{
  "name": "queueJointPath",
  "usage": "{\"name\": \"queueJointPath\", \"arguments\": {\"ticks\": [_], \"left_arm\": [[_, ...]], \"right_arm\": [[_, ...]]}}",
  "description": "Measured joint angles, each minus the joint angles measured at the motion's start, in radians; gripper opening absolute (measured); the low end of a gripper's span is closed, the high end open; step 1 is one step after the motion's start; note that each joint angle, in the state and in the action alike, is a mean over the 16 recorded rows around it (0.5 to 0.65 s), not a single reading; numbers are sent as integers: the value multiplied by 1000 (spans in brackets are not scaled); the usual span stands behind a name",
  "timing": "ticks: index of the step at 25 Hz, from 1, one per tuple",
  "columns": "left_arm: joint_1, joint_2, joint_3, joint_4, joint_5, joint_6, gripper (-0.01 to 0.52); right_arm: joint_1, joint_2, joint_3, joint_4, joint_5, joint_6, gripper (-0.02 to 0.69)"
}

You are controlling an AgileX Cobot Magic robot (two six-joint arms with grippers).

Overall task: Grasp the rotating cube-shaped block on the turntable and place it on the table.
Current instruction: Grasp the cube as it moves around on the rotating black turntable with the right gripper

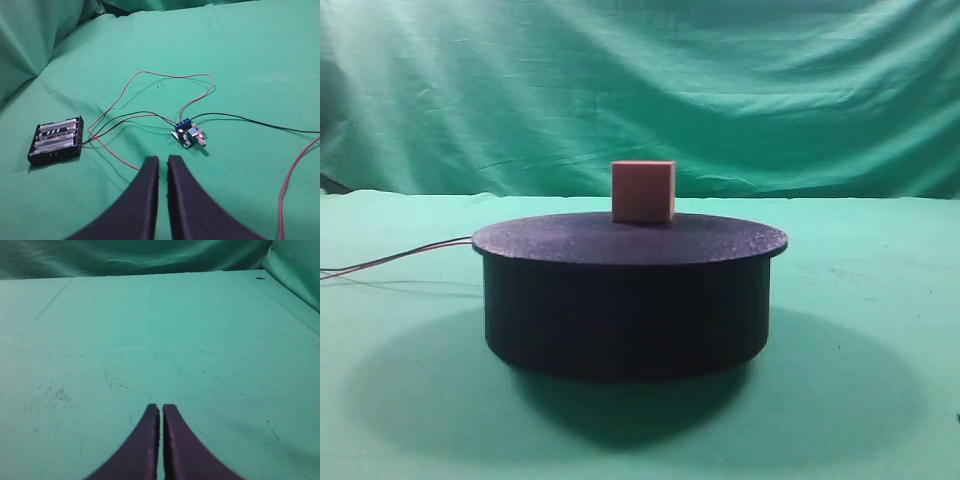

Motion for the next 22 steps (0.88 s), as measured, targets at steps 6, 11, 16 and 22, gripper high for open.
{"name": "queueJointPath", "arguments": {"ticks": [6, 11, 16, 22], "left_arm": [[0, 0, 0, 0, 0, 0, 0], [0, 0, 0, 0, 0, 0, 0], [0, 0, 0, 0, 0, 0, 0], [0, 0, 0, 0, 0, 0, 0]], "right_arm": [[0, 0, 0, 0, 0, 0, 0], [0, 0, 0, 0, -3, 0, 0], [0, 0, 1, 11, -79, 3, 0], [0, 2, -10, 36, -274, 9, 0]]}}
